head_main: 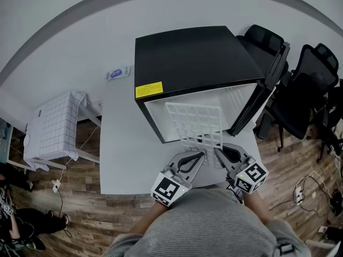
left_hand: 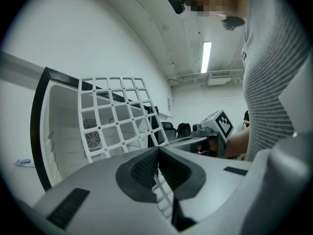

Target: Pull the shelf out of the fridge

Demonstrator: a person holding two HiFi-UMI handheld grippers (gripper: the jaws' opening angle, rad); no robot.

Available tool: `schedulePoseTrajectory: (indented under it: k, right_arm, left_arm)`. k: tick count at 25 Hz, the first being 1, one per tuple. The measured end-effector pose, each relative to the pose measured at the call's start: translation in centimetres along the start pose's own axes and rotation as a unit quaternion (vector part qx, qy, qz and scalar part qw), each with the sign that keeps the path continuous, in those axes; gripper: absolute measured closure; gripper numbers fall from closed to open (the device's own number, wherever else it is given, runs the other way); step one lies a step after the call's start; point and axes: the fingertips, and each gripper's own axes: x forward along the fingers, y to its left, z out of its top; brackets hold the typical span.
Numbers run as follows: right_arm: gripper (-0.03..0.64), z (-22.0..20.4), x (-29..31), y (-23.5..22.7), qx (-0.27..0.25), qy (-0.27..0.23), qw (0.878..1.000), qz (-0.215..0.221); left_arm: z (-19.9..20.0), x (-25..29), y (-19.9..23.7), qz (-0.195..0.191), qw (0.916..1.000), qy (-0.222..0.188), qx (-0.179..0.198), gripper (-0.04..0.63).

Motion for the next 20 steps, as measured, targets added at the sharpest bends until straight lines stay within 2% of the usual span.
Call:
schedulePoseTrajectory:
  k: [20]
  right_arm:
    - [0.581, -0.13, 0.42, 0.34, 0.001, 0.005, 1.000, -0.003]
  left_arm:
    - [-0.07, -0.27, 0.38, -0.003, 1.0000, 0.000, -0.001, 0.584]
